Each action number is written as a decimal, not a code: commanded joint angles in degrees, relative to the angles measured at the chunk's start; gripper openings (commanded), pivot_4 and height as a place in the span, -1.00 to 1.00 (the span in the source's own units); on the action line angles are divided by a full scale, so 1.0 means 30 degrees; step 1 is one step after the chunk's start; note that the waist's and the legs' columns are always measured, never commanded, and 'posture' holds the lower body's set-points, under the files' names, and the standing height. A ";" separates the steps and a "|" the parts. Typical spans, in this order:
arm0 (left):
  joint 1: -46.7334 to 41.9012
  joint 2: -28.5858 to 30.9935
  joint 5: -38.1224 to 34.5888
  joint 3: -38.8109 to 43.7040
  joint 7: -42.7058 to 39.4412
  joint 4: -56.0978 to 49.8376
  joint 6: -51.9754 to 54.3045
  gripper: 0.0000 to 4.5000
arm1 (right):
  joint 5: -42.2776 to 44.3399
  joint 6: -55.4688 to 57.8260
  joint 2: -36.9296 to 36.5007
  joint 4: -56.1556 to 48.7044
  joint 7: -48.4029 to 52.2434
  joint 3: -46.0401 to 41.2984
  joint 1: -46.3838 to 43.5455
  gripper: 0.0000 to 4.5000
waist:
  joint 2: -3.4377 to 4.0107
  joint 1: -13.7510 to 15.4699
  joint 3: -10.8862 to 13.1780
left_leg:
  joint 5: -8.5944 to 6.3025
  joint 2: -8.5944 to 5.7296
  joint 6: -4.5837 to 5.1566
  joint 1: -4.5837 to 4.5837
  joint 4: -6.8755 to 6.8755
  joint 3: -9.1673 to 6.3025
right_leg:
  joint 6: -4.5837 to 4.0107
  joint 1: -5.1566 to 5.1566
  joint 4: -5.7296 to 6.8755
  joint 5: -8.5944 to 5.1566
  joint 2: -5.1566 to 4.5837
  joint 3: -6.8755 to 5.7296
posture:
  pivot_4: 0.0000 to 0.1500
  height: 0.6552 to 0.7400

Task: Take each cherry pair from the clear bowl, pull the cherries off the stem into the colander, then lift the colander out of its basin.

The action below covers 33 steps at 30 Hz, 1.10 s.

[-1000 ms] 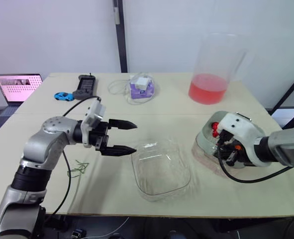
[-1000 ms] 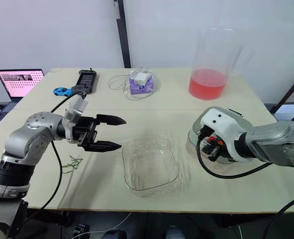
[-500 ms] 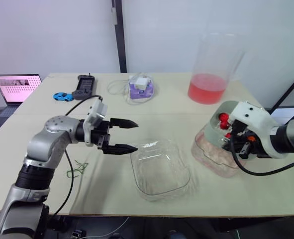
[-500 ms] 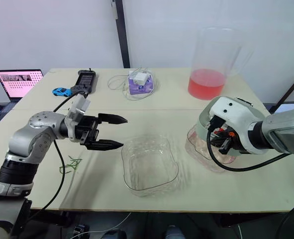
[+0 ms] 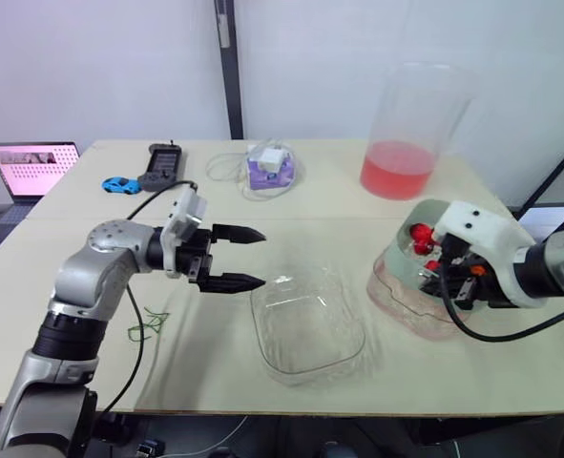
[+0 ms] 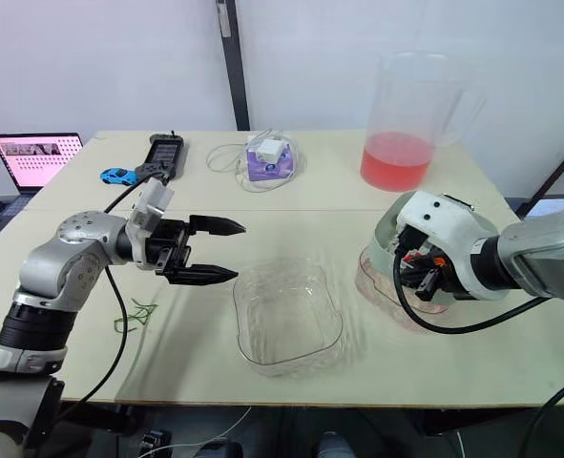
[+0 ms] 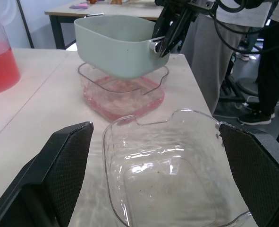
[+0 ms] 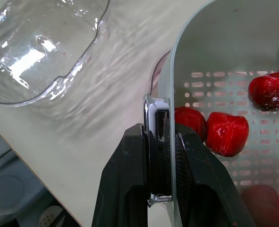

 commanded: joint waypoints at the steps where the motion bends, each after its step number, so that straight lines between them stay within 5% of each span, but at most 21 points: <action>1: -0.0262 0.0112 0.0002 0.0034 -0.0153 -0.0354 -0.0267 1.00 | -0.0279 0.0143 0.0016 -0.0205 -0.0170 -0.0593 -0.0241 -0.90 | 0.0000 0.0003 0.0000 | 0.0000 0.0000 0.0000 0.0000 0.0000 0.0000 | 0.0000 0.0000 -0.0001 0.0000 0.0000 -0.0001 | 1.00 0.84; 33: 0.1310 0.1175 -0.0219 0.0847 0.0059 -0.0530 -0.0185 1.00 | -0.2345 -0.1639 0.0049 -0.0017 0.0569 0.0905 0.0704 -0.90 | -0.0001 -0.0006 -0.0001 | 0.0000 0.0000 -0.0001 0.0000 0.0001 0.0001 | 0.0000 0.0000 0.0000 0.0000 0.0000 0.0000 | 1.00 0.84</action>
